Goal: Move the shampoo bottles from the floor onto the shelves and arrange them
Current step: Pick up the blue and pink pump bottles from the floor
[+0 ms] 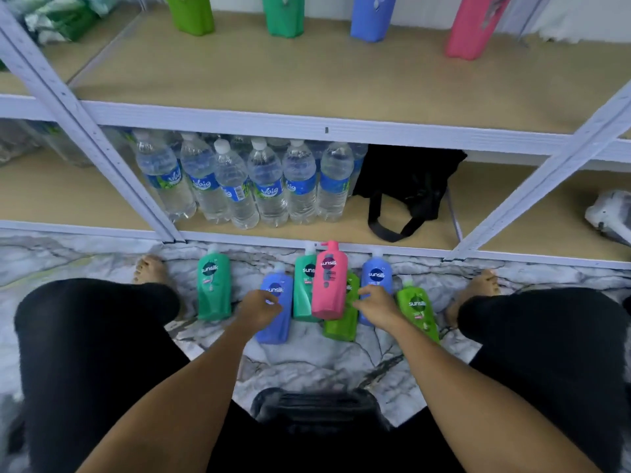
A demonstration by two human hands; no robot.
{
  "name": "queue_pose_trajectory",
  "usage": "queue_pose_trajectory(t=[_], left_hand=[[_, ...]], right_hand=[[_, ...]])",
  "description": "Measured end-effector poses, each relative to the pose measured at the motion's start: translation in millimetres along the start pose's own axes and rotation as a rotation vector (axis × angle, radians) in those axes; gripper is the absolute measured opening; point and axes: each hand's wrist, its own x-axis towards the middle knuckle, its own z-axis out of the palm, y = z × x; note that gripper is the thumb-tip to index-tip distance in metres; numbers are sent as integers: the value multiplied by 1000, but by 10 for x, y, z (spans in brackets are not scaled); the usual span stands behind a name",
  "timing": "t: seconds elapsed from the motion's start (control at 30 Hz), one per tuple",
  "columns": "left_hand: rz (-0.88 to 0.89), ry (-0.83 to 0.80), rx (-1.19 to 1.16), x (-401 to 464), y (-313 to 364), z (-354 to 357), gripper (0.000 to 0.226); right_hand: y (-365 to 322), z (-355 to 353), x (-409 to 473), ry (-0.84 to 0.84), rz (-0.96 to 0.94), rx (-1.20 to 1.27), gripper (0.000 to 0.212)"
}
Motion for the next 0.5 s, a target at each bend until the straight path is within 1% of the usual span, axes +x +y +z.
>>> queue_pose_trajectory(t=[0.03, 0.1, 0.2, 0.23, 0.3, 0.37, 0.43, 0.5], left_hand=[[-31, 14, 1, 176, -162, 70, 12], [-58, 28, 15, 204, -128, 113, 7], [12, 7, 123, 286, -27, 194, 5], [24, 13, 139, 358, -81, 236, 12], [32, 39, 130, 447, -242, 296, 39], [-47, 73, 58, 763, -529, 412, 56], [-74, 60, -30, 688, -573, 382, 69], [-127, 26, -115, 807, -650, 378, 85]], right_hand=[[-41, 31, 117, -10, 11, 22, 44], [-92, 103, 343, -7, 46, 68, 42], [-78, 203, 671, 17, 90, 122, 43], [-58, 244, 768, 13, 100, 151, 45], [-23, 293, 888, 13, 114, 221, 52], [32, 493, 1315, -31, 126, 228, 63], [142, 544, 1350, -27, 138, 241, 70], [184, 641, 1526, -4, 162, 226, 76]])
